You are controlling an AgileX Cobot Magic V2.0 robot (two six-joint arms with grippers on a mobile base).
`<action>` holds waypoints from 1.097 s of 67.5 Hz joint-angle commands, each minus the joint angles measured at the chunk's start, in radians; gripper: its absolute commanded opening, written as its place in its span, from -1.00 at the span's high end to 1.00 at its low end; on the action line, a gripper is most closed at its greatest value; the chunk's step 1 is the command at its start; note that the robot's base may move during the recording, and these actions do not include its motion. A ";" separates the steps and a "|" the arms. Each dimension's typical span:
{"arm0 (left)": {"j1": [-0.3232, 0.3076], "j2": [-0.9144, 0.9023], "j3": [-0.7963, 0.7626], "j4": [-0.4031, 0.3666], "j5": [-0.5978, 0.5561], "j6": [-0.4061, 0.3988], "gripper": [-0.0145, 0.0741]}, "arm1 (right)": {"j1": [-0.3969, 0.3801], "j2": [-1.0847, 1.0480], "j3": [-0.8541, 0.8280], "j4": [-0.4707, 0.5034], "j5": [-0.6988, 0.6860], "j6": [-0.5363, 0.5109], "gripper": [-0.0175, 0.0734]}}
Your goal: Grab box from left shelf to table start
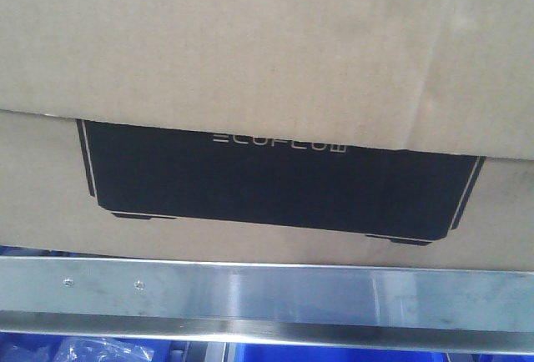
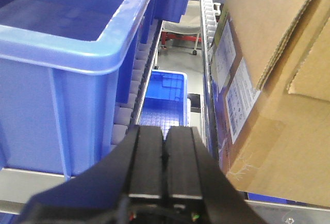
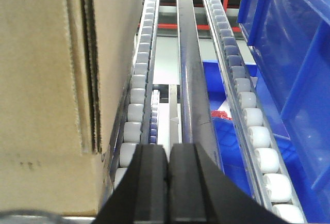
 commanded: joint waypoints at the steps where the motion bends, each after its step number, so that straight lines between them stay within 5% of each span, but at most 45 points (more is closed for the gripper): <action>1: -0.001 -0.017 -0.006 -0.003 -0.095 -0.002 0.90 | -0.001 -0.009 0.002 0.001 -0.084 -0.001 0.49; 34: -0.001 -0.017 -0.006 -0.004 -0.116 -0.002 0.90 | -0.001 -0.009 0.002 0.001 -0.084 -0.001 0.49; 51: 0.000 -0.012 -0.025 -0.004 -0.226 -0.004 0.90 | -0.001 -0.009 0.002 0.001 -0.084 -0.001 0.49; 61: 0.000 -0.012 -0.104 -0.004 -0.205 -0.007 0.90 | -0.001 -0.009 0.002 0.001 -0.085 -0.001 0.49; 74: 0.000 0.024 -0.307 0.042 -0.002 -0.007 0.88 | -0.001 -0.009 0.002 0.001 -0.087 -0.001 0.49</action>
